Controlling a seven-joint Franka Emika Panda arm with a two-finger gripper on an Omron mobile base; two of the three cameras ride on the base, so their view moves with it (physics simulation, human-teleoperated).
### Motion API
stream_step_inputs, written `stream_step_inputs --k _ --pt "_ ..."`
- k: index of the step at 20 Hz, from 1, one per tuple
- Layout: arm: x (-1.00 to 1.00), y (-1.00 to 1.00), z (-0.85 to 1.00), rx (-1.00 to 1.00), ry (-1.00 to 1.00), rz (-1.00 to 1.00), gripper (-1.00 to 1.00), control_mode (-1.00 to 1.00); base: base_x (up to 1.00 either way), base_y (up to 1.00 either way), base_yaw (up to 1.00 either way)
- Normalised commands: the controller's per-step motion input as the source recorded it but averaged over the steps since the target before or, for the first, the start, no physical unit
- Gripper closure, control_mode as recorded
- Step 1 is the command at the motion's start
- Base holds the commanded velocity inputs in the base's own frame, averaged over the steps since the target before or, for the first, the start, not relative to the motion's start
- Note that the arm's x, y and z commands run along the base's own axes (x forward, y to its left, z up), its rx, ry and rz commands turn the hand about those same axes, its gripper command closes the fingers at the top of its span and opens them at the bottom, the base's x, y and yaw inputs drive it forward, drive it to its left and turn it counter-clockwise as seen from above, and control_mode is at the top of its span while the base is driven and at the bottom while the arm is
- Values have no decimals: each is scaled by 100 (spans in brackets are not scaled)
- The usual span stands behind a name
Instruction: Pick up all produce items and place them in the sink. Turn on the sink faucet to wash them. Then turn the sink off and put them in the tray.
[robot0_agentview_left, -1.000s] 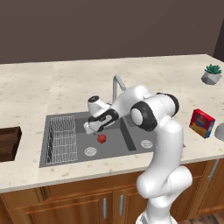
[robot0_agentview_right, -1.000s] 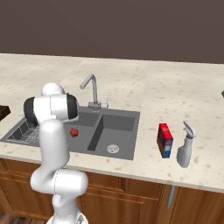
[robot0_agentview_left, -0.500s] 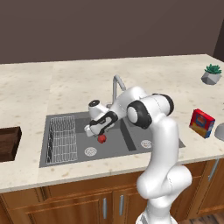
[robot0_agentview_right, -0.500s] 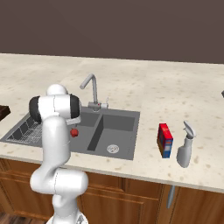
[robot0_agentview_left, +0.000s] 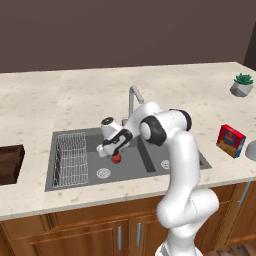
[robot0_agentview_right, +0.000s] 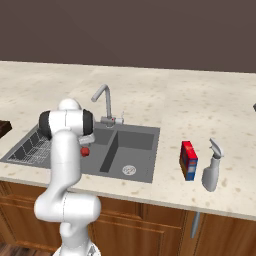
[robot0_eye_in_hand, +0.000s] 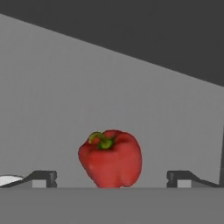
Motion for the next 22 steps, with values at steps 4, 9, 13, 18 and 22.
stream_step_inputs --k 4,9,13,18,22 --pt "18 0 -26 0 1 0 -100 -100 0 0 0" --pt "0 0 -20 0 0 0 -100 -100 0 0 0" --pt "0 -1 -19 0 1 0 -100 -100 0 0 0" --pt "1 -15 -14 0 3 0 -100 -100 0 0 0" --pt "6 -18 -18 0 6 0 -100 -100 0 0 0"
